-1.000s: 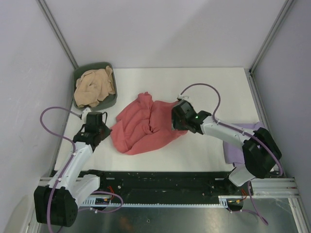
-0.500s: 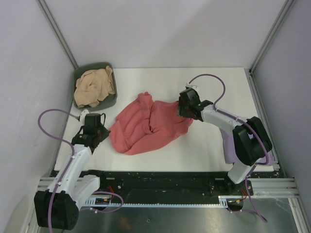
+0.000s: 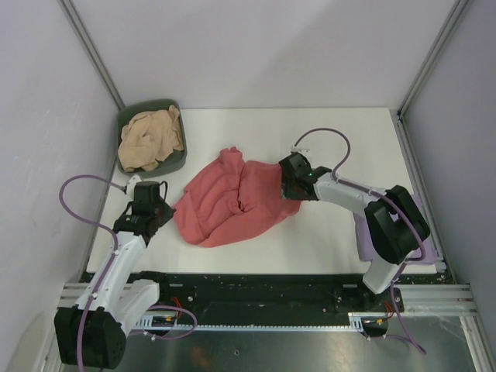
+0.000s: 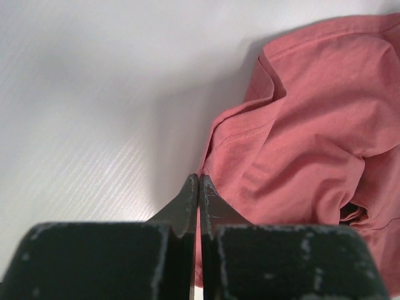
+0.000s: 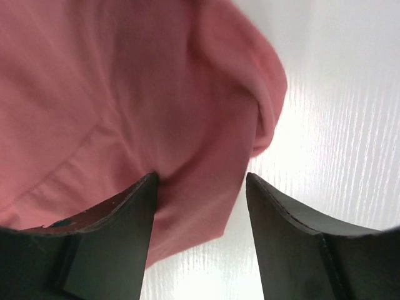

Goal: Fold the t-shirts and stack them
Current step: Flatten out the tshirt

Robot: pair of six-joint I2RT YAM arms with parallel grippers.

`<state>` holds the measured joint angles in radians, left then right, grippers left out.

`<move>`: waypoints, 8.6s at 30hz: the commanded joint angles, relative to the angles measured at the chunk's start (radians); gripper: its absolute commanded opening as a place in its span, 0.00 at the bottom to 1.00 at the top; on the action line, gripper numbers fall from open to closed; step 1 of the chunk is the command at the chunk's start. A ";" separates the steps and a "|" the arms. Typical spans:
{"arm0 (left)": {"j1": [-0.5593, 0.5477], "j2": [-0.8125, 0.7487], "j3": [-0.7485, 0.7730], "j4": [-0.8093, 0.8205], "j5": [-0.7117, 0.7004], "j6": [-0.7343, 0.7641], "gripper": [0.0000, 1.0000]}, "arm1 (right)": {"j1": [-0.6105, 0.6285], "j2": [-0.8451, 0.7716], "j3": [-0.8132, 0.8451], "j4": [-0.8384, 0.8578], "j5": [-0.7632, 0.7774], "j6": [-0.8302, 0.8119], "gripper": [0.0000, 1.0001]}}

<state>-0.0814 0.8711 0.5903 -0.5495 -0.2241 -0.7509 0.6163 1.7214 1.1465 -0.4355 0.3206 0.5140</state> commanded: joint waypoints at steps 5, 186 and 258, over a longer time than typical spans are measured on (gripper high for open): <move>0.012 -0.003 0.014 -0.002 0.013 0.013 0.00 | 0.006 -0.056 -0.094 0.036 -0.060 0.080 0.59; 0.266 0.451 0.196 0.105 0.116 0.058 0.00 | -0.354 -0.959 -0.618 -0.234 -0.448 0.257 0.02; 0.053 1.181 1.026 0.092 0.148 0.250 0.64 | -0.327 -0.517 -0.333 0.048 -0.378 0.201 0.57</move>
<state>-0.0631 2.0624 1.6138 -0.4595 -0.0589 -0.5144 0.2970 1.2156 0.7712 -0.4088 -0.0616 0.7414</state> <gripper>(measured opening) 0.637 0.570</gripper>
